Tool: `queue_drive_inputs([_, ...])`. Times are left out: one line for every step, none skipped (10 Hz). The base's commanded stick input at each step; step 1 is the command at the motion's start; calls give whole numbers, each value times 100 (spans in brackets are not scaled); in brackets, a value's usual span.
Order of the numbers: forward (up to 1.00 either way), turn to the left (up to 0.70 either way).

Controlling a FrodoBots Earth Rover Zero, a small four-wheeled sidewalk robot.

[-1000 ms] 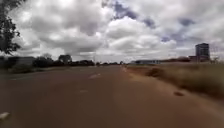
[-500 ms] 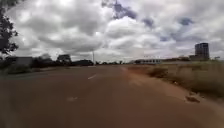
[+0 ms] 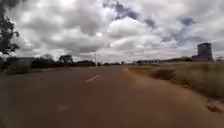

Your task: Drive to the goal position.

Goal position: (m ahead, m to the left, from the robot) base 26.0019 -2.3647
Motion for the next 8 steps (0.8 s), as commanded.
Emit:
queue_drive_inputs([85,-26])
queue_drive_inputs([85,-34])
queue_drive_inputs([85,-34])
queue_drive_inputs([85,-34])
queue_drive_inputs([85,-34])
queue_drive_inputs([85,-34])
queue_drive_inputs([85,-34])
queue_drive_inputs([85,-24])
